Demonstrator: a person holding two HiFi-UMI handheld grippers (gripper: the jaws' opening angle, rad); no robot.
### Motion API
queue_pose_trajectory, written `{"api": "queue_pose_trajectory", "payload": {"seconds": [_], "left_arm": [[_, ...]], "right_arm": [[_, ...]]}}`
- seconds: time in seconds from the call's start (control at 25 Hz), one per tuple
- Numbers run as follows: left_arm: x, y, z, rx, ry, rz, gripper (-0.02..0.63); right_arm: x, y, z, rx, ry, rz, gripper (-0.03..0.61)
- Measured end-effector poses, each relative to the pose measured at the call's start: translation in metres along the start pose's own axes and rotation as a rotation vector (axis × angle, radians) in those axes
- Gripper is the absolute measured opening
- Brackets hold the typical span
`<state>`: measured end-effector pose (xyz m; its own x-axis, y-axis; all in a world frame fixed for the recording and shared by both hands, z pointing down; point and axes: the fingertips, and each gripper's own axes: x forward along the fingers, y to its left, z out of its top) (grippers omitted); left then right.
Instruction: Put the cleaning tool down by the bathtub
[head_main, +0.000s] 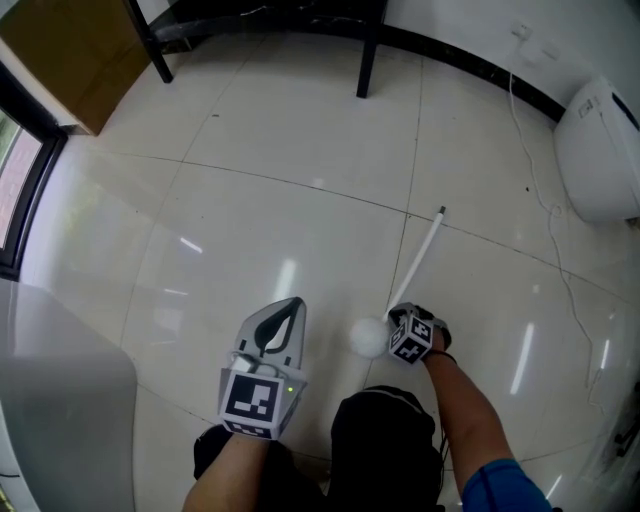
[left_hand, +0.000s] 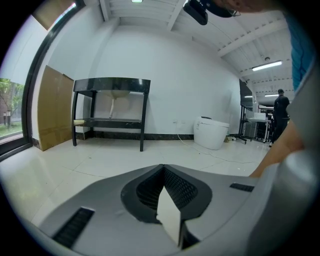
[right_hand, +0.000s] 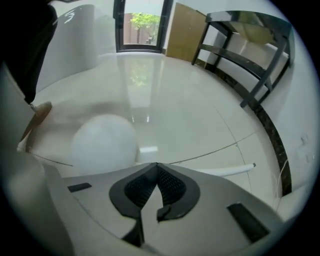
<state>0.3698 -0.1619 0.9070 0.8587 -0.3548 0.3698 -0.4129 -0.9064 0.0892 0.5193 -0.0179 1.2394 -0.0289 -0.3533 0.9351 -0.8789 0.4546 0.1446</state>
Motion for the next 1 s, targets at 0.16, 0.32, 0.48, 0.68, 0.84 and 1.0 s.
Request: {"api": "queue_pose_trajectory", "payload": {"seconds": [0.16,0.32,0.48,0.68,0.84,1.0], "left_arm": [[-0.001,0.004,-0.003,-0.025,0.008,0.009,-0.002],[-0.001,0.010,-0.005,-0.040,0.005,0.016,-0.002],[-0.001,0.009,-0.005,-0.041,0.005,0.008,-0.002],[-0.008,0.017,-0.013,-0.037,0.029,0.011,-0.002],[-0.010,0.018,-0.019,-0.046,0.054,0.011,-0.002],[-0.005,0.011,-0.022,-0.029,0.078,-0.019,-0.002]], "right_arm": [[0.002,0.051,0.017,-0.005,-0.062,0.098,0.015],[-0.002,0.102,0.048,-0.082,-0.168,0.223,0.018],[0.001,0.097,0.061,-0.197,-0.184,0.217,0.124],[0.021,0.079,0.032,-0.453,-0.014,0.225,0.195],[0.035,0.085,0.016,-0.672,0.085,0.269,0.225],[0.040,0.090,0.014,-0.762,0.134,0.317,0.227]]}}
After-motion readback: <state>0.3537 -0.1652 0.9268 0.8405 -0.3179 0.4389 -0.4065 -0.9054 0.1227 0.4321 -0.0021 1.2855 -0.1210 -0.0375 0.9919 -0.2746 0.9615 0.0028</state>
